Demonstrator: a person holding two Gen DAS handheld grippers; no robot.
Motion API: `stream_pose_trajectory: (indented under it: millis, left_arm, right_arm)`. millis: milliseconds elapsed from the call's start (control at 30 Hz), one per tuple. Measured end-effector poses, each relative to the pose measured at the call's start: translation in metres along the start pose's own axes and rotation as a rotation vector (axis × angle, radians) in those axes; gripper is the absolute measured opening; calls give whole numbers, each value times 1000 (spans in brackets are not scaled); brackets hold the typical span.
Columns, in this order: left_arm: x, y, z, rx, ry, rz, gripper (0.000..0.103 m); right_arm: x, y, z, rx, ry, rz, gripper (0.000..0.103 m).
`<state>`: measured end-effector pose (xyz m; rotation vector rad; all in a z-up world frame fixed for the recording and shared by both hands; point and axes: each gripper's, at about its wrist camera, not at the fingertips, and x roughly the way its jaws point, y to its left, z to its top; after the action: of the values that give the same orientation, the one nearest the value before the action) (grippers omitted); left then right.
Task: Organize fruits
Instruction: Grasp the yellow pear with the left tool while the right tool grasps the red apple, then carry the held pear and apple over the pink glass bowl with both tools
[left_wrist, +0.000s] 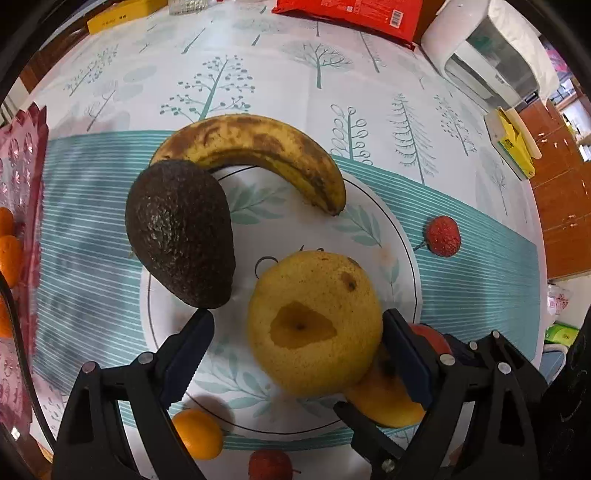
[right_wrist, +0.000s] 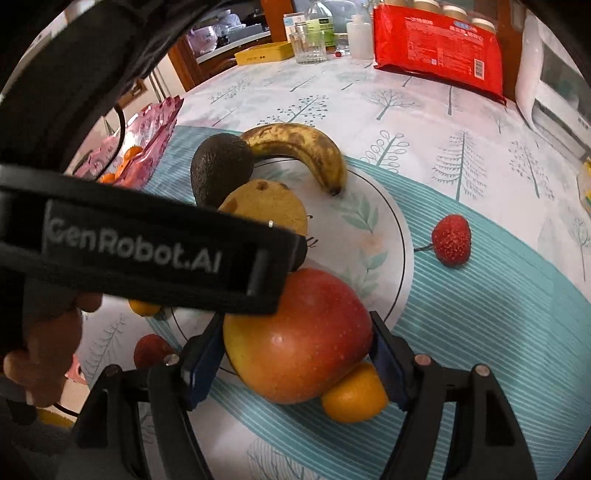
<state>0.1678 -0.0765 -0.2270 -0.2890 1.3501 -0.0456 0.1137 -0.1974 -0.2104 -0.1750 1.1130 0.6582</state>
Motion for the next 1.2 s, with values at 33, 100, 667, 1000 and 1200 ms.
stream_pose_trajectory:
  millis: [33,100,667,1000,1200]
  left_arm:
    - [3,1,1,-9,8,2,91]
    - [9,4,3,-32,26,-15,90]
    - [-9,-14,-6,76,-60,23,68]
    - [-50,0,-25,83,-109,40,68]
    - [-88,18,-39,84,-163,52,68]
  right_arm:
    - [0,-2,-1,4,-1,4,73]
    - [0,-2,0,4,-1,8,73]
    - [-9,14,-1,-44,-45,-27,73]
    - [-32,27,-2,-67,-89,-50,73]
    - [-48,37,-1,-70,-124,-79,73]
